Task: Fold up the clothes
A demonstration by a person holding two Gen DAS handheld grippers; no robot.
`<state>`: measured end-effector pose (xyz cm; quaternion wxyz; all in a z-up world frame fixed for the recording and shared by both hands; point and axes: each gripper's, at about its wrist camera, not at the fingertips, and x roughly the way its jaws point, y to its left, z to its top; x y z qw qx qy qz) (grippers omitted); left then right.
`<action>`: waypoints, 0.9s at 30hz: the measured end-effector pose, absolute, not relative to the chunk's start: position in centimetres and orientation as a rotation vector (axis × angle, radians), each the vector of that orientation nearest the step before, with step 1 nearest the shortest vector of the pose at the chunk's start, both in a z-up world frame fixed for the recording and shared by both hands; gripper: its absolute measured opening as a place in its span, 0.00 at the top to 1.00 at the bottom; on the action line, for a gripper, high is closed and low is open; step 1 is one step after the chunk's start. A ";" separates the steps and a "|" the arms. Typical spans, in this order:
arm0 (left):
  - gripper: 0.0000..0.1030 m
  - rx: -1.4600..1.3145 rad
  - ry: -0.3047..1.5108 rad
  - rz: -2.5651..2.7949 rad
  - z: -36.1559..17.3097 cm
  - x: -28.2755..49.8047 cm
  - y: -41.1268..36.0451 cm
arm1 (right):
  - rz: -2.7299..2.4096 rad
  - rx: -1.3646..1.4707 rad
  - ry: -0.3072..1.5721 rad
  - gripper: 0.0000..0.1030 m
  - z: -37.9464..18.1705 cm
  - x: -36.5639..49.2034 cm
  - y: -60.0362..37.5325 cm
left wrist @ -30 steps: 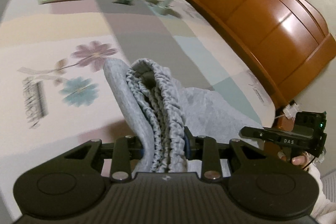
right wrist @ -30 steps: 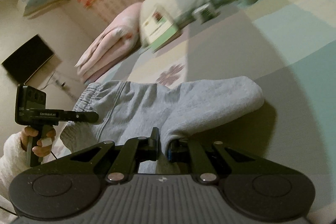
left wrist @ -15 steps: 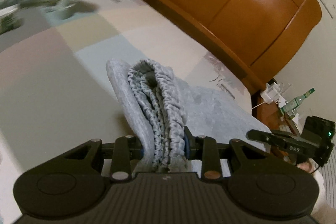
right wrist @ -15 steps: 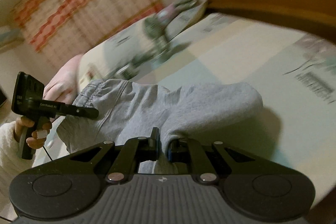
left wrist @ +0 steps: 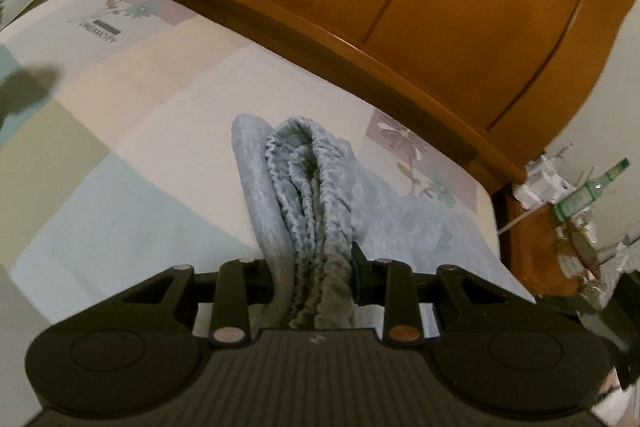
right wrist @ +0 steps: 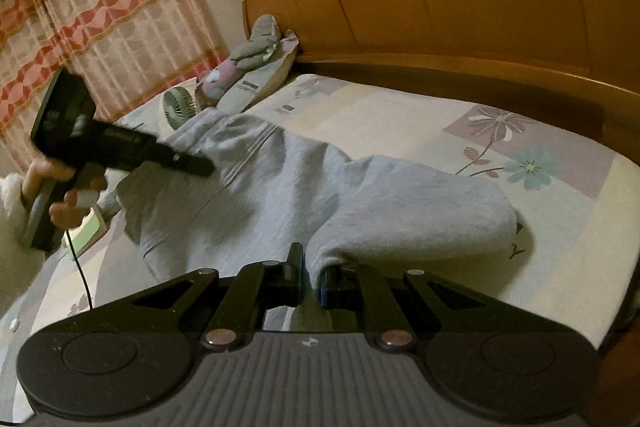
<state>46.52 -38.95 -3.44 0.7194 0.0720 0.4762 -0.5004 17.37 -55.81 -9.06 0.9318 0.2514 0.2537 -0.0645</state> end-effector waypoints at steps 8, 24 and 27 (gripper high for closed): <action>0.71 0.217 1.084 -1.100 -4.7 49.1 -42.1 | -0.133 0.512 0.502 0.90 -9.8 17.2 -55.0; 0.54 0.268 1.104 -1.017 -5.1 50.5 -43.4 | -0.116 0.598 0.514 0.91 -10.7 14.0 -54.1; 0.52 0.281 1.048 -0.934 -4.1 50.9 -42.4 | -0.099 0.638 0.531 0.83 -11.1 13.6 -54.4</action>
